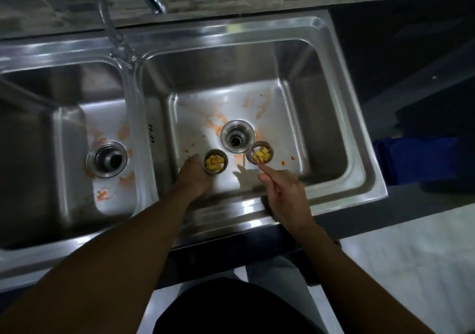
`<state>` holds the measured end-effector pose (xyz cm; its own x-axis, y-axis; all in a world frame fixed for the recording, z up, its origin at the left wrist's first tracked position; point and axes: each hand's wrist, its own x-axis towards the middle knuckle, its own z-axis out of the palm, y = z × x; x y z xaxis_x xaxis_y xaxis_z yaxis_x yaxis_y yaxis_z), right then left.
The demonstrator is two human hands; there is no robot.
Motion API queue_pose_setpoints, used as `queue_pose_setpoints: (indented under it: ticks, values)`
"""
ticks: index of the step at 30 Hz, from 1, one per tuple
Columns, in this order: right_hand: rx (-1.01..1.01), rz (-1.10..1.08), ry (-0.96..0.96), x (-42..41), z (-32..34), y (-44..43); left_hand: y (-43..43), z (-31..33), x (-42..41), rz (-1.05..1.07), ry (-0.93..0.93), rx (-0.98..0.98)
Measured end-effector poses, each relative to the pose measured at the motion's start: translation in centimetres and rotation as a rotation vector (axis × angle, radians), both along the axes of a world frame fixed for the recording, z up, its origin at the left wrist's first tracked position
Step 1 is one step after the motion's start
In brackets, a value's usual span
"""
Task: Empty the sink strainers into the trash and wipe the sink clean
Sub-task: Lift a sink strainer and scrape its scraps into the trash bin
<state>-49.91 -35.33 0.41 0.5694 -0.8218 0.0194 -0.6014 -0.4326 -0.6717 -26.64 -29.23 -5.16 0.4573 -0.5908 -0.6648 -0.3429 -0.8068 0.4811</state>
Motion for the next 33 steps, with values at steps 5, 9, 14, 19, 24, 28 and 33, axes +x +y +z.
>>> queue_pose_setpoints:
  ticks: [5,9,14,19,24,28,33]
  values:
    - [-0.179,-0.011,0.056,-0.7,0.4,1.6,-0.5,-2.8,0.7,-0.099,0.055,-0.092]
    - [-0.167,0.019,0.076,-0.3,0.6,1.5,-1.0,-4.6,0.8,-0.146,0.016,-0.139]
    - [-0.158,-0.012,0.100,-0.5,0.6,1.5,-2.0,-5.9,0.8,-0.204,-0.010,-0.171]
    - [-0.188,-0.015,0.041,-0.9,0.2,1.5,-2.4,-5.0,0.7,-0.256,-0.099,-0.233]
    - [-0.233,-0.009,0.027,-1.2,-0.6,1.6,-1.7,-2.4,0.7,-0.261,-0.113,-0.288]
    - [-0.271,-0.027,-0.023,-1.1,-1.4,1.5,-0.6,0.0,0.2,-0.236,-0.087,-0.345]
    - [-0.181,-0.195,-0.174,-1.0,-0.4,1.0,-0.1,3.7,-2.4,-0.118,-0.119,-0.465]
